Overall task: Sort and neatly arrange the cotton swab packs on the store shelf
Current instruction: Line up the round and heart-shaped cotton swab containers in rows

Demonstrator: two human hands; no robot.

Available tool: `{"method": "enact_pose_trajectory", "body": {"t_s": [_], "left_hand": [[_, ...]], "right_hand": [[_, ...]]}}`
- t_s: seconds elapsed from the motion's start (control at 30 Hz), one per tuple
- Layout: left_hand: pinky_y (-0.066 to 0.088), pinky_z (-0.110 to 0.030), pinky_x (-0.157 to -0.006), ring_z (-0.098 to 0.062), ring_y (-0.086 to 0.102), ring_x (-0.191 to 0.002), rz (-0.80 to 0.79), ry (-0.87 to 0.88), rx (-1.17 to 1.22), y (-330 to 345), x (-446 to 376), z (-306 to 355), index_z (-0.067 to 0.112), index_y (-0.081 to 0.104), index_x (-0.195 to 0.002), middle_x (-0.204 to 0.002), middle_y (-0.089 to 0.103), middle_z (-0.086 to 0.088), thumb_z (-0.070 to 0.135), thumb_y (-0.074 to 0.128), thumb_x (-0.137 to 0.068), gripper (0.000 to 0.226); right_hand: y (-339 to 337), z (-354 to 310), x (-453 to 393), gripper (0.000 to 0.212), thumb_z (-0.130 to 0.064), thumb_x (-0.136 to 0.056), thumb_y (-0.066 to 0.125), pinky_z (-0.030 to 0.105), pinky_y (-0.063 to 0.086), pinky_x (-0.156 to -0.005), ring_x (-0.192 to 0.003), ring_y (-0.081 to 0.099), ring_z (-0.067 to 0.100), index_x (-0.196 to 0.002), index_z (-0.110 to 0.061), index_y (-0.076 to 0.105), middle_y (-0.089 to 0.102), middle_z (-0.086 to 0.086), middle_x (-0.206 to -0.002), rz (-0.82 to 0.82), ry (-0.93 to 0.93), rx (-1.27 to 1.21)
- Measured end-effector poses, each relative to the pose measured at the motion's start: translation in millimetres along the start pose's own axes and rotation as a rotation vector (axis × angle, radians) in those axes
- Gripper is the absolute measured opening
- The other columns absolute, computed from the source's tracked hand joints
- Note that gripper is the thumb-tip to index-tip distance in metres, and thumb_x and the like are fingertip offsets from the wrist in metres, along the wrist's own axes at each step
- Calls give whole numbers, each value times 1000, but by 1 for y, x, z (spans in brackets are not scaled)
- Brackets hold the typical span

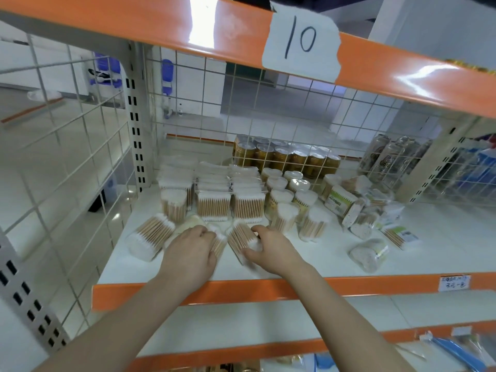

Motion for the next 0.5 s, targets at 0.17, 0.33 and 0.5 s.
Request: {"method": "enact_pose_trajectory", "body": {"t_s": [0.17, 0.33, 0.5], "left_hand": [[37, -24, -89, -14, 44, -119, 15, -17, -3, -2, 1, 3, 21, 52, -123, -128, 47, 4, 25, 43, -90, 35], [37, -26, -91, -17, 44, -119, 21, -23, 12, 0, 2, 7, 18, 54, -123, -128, 49, 1, 23, 45, -89, 36], [33, -26, -97, -17, 40, -125, 47, -4, 39, -3, 0, 18, 19, 51, -129, -133, 45, 1, 21, 47, -89, 40]], "right_hand": [[4, 5, 3, 56, -36, -86, 59, 26, 40, -73, -102, 55, 25, -132, -11, 39, 56, 11, -117, -10, 65, -88], [6, 11, 6, 58, -32, -83, 63, 23, 35, -73, -95, 52, 20, -132, -15, 37, 52, 9, -120, -33, 108, -207], [-1, 23, 14, 55, -29, -82, 64, 25, 37, -73, -92, 50, 16, -129, -17, 39, 50, 7, -120, -33, 112, -263]]}}
Point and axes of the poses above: each hand's wrist, its own x-axis away from the middle knuckle, its own y-axis out of the palm, z = x × y, the point moved 7 cm from there along -x, towards the middle knuckle
